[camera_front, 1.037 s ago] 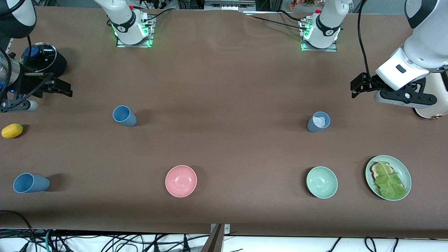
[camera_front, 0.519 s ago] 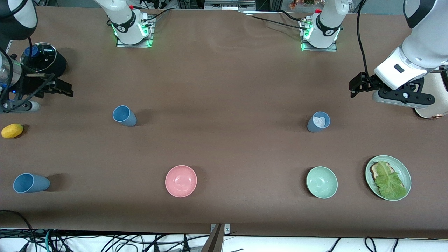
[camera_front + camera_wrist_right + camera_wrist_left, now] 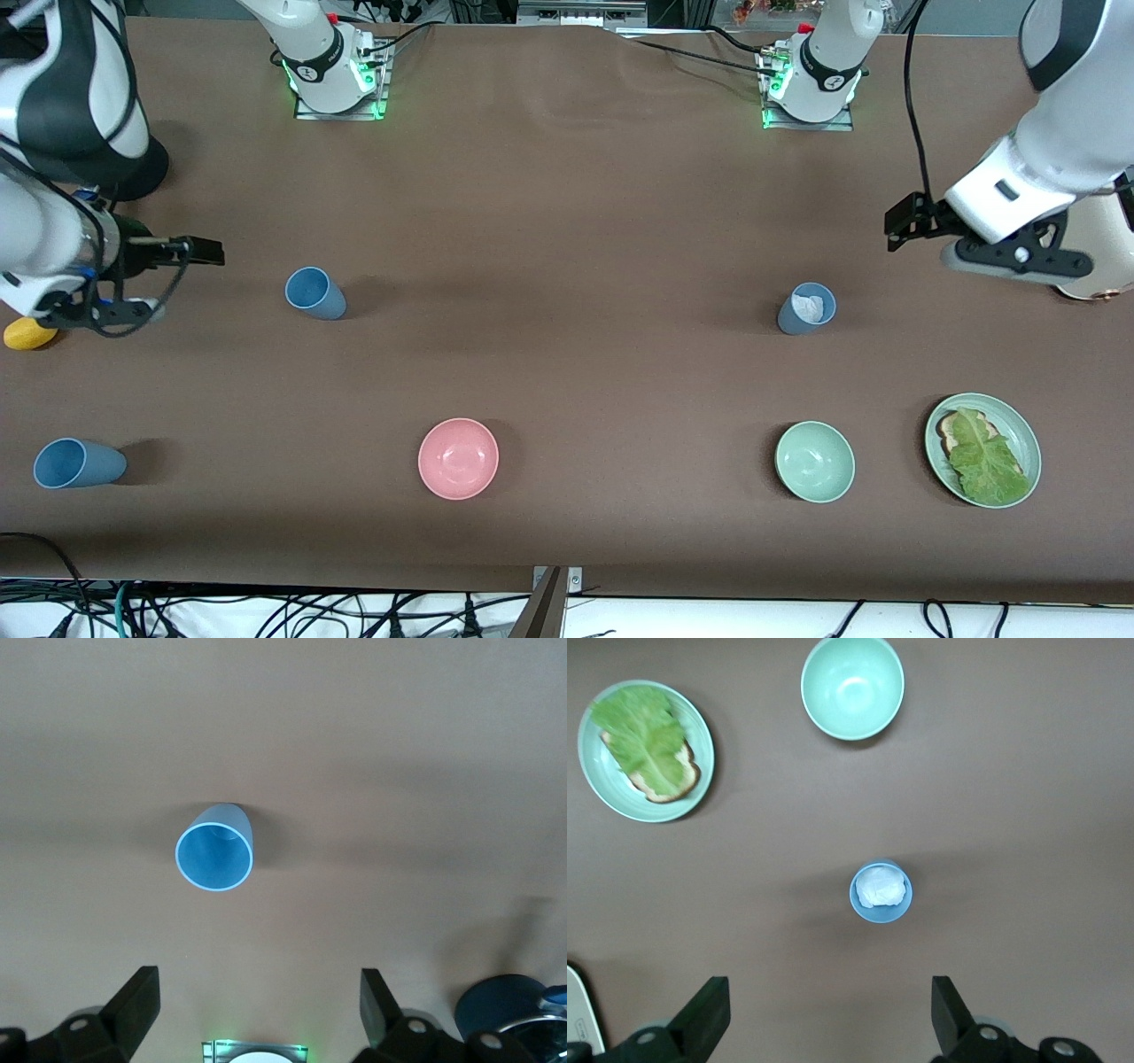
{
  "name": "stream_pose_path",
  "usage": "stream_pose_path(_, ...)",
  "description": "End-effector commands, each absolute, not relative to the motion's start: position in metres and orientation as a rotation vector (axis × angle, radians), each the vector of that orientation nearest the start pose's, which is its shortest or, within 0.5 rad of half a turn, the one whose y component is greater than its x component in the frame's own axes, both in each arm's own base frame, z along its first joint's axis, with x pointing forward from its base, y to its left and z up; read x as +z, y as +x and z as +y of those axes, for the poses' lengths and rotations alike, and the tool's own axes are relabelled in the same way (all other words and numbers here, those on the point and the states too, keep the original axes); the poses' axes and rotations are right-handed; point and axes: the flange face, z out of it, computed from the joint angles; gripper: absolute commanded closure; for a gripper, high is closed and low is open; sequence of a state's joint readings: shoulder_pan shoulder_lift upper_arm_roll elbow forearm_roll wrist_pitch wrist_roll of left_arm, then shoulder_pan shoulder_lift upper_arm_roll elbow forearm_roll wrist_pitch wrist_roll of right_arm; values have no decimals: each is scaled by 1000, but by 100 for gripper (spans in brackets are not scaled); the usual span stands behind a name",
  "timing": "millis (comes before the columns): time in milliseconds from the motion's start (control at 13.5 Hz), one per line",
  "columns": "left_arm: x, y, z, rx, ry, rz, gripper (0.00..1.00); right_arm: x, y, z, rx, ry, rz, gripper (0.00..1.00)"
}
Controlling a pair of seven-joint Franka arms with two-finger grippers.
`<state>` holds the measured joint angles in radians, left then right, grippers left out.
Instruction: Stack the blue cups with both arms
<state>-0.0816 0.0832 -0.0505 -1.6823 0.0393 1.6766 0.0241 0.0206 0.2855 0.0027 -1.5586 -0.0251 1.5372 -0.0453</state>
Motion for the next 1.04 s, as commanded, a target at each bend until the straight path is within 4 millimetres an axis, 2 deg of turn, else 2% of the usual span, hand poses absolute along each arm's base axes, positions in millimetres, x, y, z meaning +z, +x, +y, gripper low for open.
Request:
stream_pose_path(0, 475, 597, -78, 277, -3065, 282, 0, 413, 618, 13, 472, -3127, -130, 0)
stream_pose_path(74, 469, 598, -77, 293, -3068, 298, 0, 391, 614, 13, 453, -3130, -139, 0)
stream_pose_path(148, 447, 602, -83, 348, -3056, 311, 0, 372, 608, 13, 448, -3130, -139, 0)
stream_pose_path(370, 407, 607, -83, 423, -3044, 313, 0, 326, 591, 13, 412, -3134, -143, 0)
stream_pose_path(519, 384, 616, -80, 369, -3035, 325, 0, 308, 586, 13, 388, -3138, -131, 0)
stream_pose_path(741, 328, 605, -77, 272, -3011, 369, 0, 297, 585, 15, 394, -3133, -130, 0)
stream_pose_path(815, 306, 599, -74, 237, -3010, 382, 4, 289, 585, 16, 415, -3129, -129, 0)
stream_pose_path(889, 290, 590, -75, 212, -3016, 390, 13, 286, 585, 16, 423, -3127, -129, 0)
stream_pose_path(963, 282, 584, -74, 219, -3020, 389, 23, 285, 584, 17, 425, -3127, -132, 0)
